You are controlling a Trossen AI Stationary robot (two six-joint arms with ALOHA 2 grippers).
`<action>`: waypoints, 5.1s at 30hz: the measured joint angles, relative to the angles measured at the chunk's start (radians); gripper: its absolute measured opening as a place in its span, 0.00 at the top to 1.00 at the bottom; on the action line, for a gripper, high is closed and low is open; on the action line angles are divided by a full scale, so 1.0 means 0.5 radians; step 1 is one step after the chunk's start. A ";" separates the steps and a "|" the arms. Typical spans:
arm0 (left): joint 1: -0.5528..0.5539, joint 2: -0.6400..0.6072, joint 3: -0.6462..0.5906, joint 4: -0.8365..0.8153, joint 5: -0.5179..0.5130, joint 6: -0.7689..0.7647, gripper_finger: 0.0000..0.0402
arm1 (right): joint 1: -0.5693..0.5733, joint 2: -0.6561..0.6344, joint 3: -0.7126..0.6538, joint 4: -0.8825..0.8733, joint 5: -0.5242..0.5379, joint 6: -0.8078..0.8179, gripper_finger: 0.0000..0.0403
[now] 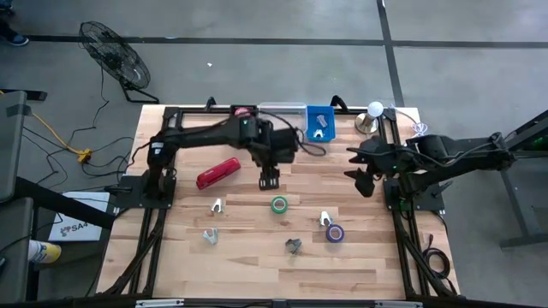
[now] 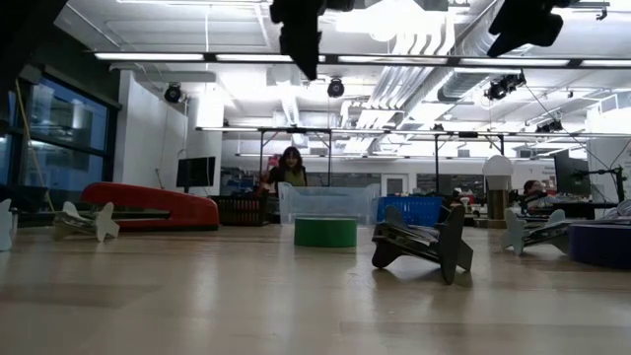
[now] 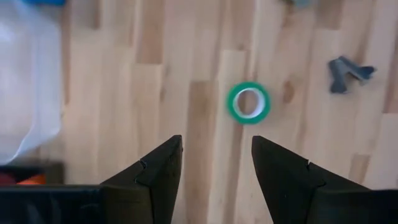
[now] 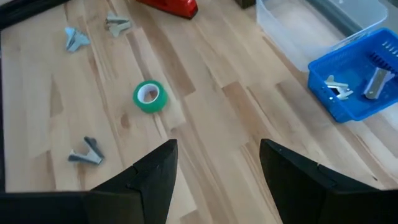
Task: Pick and place Stapler, Stapler remover, tape
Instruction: Put the green tape into the black bin
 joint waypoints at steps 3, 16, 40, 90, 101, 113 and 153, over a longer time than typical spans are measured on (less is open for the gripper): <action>-0.096 0.026 0.000 0.048 -0.025 0.016 0.53 | 0.000 0.000 0.000 0.001 -0.042 -0.038 0.45; -0.254 0.098 -0.348 0.202 -0.118 -0.085 0.53 | 0.000 -0.075 0.000 -0.018 -0.089 -0.108 0.45; -0.260 0.100 -1.044 0.964 0.143 0.664 0.53 | 0.000 -0.141 0.000 -0.062 -0.048 -0.109 0.45; -0.328 0.301 -1.043 1.078 0.024 0.794 0.92 | -0.001 -0.140 0.000 -0.072 0.005 -0.107 0.45; -0.324 0.300 -0.985 0.790 0.023 0.384 0.92 | -0.001 -0.140 0.000 -0.073 0.004 -0.106 0.45; -0.154 0.233 -0.871 0.475 -0.020 0.220 0.92 | 0.000 -0.140 0.000 -0.072 0.004 -0.055 0.45; 0.953 0.017 -0.864 0.476 -0.351 -0.344 0.92 | -0.001 -0.140 0.000 -0.040 0.310 0.230 0.45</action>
